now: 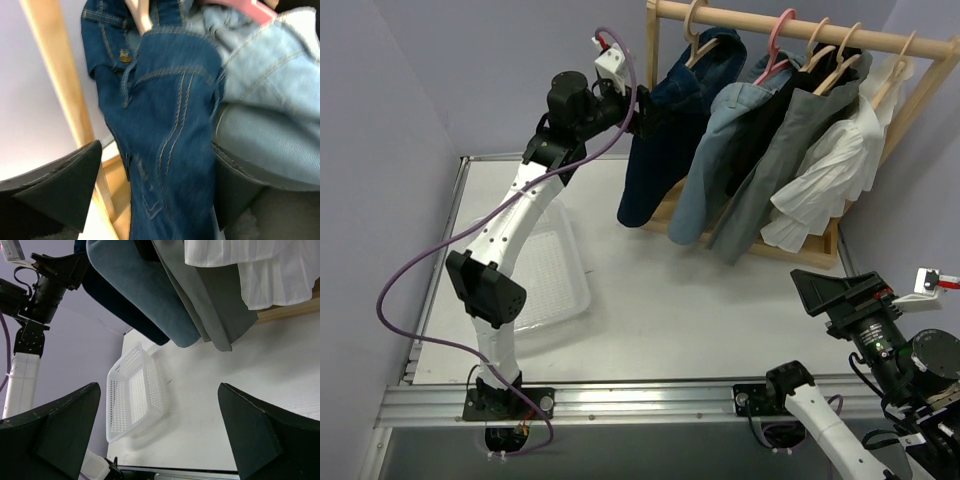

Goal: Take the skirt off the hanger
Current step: Pick up the hanger from the clothesline.

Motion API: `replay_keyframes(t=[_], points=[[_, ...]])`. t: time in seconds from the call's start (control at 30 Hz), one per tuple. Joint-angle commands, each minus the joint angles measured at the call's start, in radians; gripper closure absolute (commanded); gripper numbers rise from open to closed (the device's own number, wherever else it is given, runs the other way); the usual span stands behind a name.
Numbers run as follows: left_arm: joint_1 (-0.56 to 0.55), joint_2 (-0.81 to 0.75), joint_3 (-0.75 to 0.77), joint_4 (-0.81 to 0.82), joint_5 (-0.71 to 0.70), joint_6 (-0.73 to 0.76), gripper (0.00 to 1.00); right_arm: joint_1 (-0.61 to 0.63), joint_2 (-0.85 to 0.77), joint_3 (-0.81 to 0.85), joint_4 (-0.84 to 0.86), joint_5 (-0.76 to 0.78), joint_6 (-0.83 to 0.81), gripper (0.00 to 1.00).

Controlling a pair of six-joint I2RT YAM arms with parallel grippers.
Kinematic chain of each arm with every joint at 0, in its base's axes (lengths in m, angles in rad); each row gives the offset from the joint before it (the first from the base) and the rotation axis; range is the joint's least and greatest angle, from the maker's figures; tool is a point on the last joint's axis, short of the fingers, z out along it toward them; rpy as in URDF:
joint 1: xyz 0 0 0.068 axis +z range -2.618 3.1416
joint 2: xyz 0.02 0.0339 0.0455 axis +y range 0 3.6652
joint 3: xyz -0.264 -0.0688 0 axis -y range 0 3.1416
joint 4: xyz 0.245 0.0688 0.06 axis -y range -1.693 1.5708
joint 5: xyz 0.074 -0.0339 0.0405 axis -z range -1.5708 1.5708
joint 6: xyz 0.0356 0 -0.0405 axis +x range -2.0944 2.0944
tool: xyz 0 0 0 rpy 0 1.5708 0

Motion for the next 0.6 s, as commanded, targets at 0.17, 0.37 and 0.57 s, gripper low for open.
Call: replay_keyframes(t=[0.17,0.37,0.57], points=[[-0.064,0.145,0.316,-0.108,-0.092,0.033,0.45,0.006,0.05,0.05,0.009,0.013,-0.035,0.0],[-0.086,0.167,0.33,-0.139,-0.174,0.076,0.35,0.006,0.066,0.077,-0.006,0.024,-0.054,0.0],[-0.121,0.171,0.326,-0.165,-0.264,0.187,0.06,0.006,0.063,0.067,0.002,0.02,-0.058,0.0]])
